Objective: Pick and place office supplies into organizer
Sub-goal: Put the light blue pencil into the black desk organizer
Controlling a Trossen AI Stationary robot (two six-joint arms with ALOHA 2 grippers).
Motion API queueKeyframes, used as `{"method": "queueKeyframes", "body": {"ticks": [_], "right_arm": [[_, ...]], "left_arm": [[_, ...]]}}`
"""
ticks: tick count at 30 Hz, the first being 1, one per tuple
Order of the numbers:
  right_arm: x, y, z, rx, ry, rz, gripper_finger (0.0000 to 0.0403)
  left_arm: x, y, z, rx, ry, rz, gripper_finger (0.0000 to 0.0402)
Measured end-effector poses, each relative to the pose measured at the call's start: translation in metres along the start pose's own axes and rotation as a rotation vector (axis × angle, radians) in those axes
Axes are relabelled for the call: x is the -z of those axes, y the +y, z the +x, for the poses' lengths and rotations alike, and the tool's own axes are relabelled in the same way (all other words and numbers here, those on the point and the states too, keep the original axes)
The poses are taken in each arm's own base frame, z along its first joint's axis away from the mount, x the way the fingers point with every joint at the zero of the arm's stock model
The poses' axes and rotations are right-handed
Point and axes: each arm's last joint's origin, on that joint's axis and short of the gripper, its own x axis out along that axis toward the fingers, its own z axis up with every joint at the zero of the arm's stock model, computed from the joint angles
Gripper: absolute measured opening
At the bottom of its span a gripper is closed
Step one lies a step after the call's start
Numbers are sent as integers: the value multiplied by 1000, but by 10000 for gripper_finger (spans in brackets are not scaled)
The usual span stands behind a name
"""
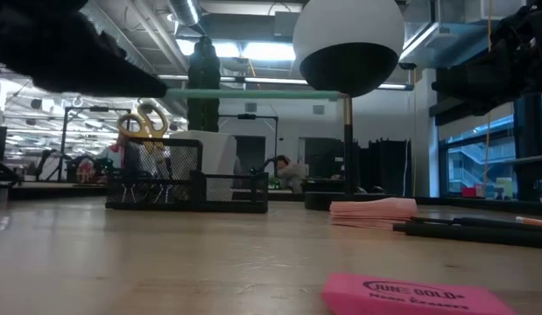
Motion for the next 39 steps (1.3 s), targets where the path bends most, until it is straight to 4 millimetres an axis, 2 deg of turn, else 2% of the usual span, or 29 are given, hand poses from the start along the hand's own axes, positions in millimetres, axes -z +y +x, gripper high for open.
{"method": "queueKeyframes", "body": {"ticks": [5, 17, 23, 31, 39], "right_arm": [[0, 0, 0, 0, 0, 0, 126], [0, 0, 0, 0, 0, -8, 126], [0, 0, 0, 0, 0, -8, 126], [0, 0, 0, 0, 0, -8, 127], [0, 0, 0, 0, 0, -10, 127]], "left_arm": [[-27, 24, -4, 17, 109, 41, 14], [-100, 89, -27, -68, 526, 95, 14], [-134, 118, -35, -97, 640, 21, 14], [-146, 146, -51, -168, 839, -125, 14], [-155, 158, -54, -183, 863, -180, 14]]}}
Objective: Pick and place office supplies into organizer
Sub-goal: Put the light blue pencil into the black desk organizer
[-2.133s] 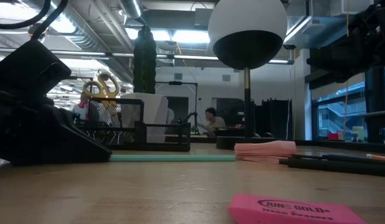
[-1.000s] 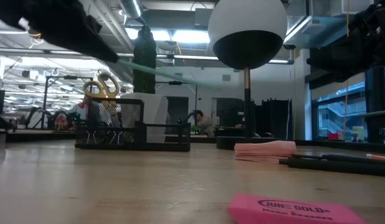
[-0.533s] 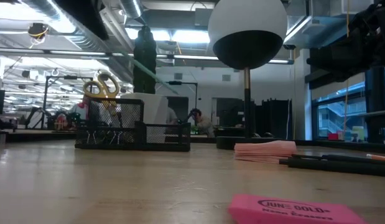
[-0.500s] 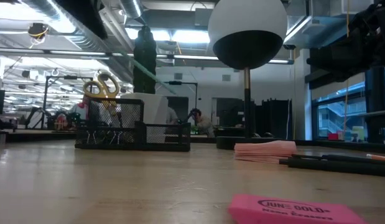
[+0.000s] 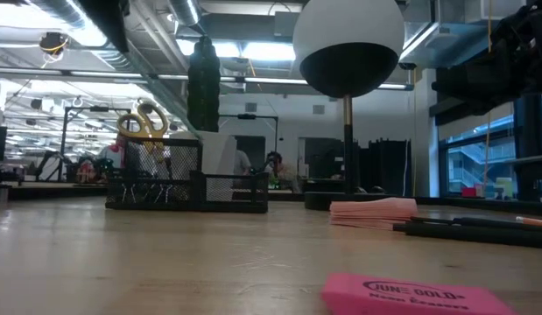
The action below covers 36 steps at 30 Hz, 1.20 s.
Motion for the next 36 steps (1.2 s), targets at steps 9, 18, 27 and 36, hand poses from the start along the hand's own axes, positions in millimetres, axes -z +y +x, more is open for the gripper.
{"method": "queueKeyframes", "body": {"ticks": [9, 18, 27, 36], "right_arm": [[0, 0, 0, 0, 0, -16, 127], [0, 0, 0, 0, 0, -19, 127], [0, 0, 0, 0, 0, -21, 126], [0, 0, 0, 0, 0, -41, 126]], "left_arm": [[-1, 7, -4, 14, 47, -19, 16], [-3, 18, -2, -6, 69, -16, 16], [-16, 26, 15, -41, 122, 114, 17], [-30, 32, 41, -28, 236, 243, 17]]}}
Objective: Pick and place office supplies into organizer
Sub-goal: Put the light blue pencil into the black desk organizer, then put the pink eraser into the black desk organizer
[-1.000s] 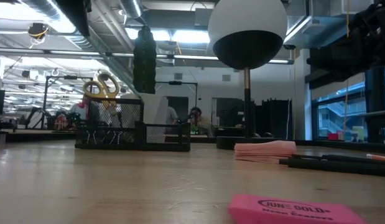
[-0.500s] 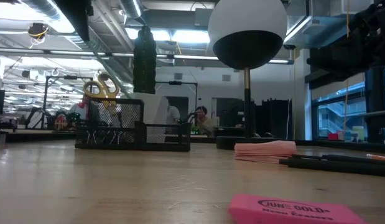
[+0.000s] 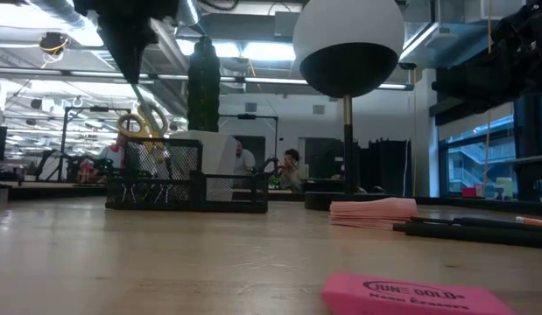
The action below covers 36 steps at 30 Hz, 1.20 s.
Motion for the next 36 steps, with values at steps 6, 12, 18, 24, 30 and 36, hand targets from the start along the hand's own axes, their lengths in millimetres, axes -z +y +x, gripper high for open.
{"method": "queueKeyframes", "body": {"ticks": [6, 12, 18, 24, 30, 36], "right_arm": [[0, 0, 0, 0, 0, -2, 126], [0, 0, 0, 0, 0, -2, 126], [0, 0, 0, 0, 0, -2, 126], [0, 0, 0, 0, 0, -2, 126], [0, 0, 0, 0, 0, -2, 126], [0, 0, 0, 0, 0, -2, 126]], "left_arm": [[-12, 5, 15, 48, 51, 54, 17], [-21, 9, 28, 61, 88, 115, 17], [-25, 11, 35, 6, 108, 95, 38], [-25, 13, 35, -35, 108, 62, 81], [-24, 13, 34, -35, 108, 44, 103], [-16, 16, 22, -46, 57, -16, 105]]}}
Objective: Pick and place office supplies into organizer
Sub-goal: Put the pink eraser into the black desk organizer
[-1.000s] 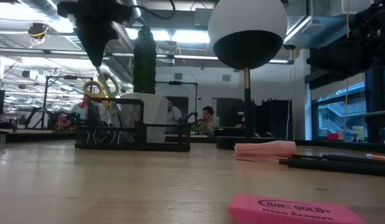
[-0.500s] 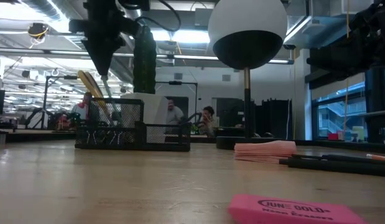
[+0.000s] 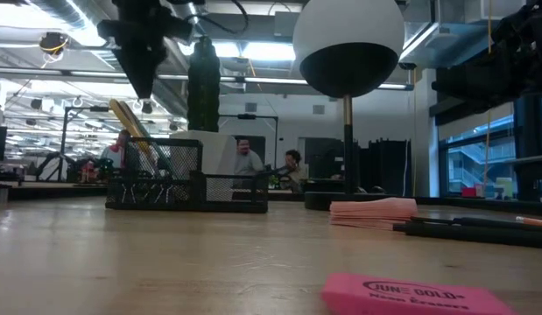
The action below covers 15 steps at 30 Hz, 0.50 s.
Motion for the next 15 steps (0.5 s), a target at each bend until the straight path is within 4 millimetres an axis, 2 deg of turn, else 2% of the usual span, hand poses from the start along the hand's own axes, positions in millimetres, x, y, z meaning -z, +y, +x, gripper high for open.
{"method": "queueKeyframes", "body": {"ticks": [6, 11, 15], "right_arm": [[0, 0, 0, 0, 0, -1, 126], [0, 0, 0, 0, 0, -3, 126], [0, 0, 0, 0, 0, -4, 126]], "left_arm": [[12, 0, -20, 17, -123, -65, 100], [12, -10, -47, 96, -409, -47, 97], [8, -25, -72, 195, -662, 12, 97]]}}
